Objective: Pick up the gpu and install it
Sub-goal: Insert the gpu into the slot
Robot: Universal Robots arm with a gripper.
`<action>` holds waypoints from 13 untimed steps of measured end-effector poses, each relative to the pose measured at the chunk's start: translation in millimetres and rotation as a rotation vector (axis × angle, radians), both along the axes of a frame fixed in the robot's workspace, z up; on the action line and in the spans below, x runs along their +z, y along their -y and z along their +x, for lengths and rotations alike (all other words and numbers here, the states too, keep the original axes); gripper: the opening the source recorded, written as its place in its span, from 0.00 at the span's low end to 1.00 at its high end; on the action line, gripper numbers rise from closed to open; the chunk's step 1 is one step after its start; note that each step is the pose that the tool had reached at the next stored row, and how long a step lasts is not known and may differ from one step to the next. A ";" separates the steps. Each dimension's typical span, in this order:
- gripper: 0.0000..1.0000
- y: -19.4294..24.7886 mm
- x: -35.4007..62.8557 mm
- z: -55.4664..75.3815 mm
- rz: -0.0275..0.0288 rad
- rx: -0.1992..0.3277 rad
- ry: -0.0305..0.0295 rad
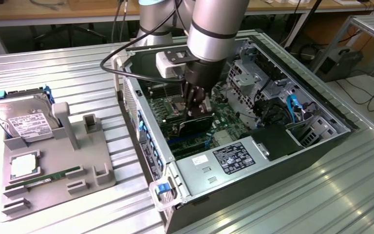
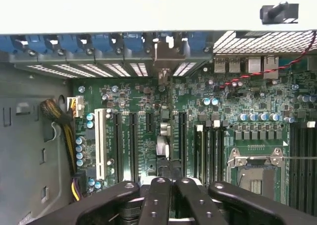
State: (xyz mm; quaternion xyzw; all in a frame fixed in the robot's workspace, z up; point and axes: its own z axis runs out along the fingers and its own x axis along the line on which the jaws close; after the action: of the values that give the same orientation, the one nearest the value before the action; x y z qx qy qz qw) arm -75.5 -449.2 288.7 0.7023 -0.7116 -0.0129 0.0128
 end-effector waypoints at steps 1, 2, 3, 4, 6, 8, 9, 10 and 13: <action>0.11 -1.1 -0.4 -1.2 -0.0001 0.000 0.0018; 0.11 -1.8 -1.0 -1.9 0.0001 0.000 0.0032; 0.11 -2.2 -1.9 -2.7 0.0002 0.000 0.0047; 0.11 -2.6 -2.9 -3.5 0.0000 0.000 0.0061; 0.11 -3.2 -5.6 -4.9 0.0001 0.000 0.0087; 0.11 -3.6 -8.2 -6.0 0.0001 0.000 0.0104; 0.11 -3.6 -9.1 -6.3 0.0001 0.000 0.0108; 0.11 -3.6 -9.8 -6.4 0.0000 0.000 0.0108; 0.11 -3.6 -11.5 -6.8 -0.0001 0.000 0.0108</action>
State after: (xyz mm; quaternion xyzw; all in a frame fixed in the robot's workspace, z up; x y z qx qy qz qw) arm -82.3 -445.6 277.2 0.7024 -0.7117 -0.0090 0.0090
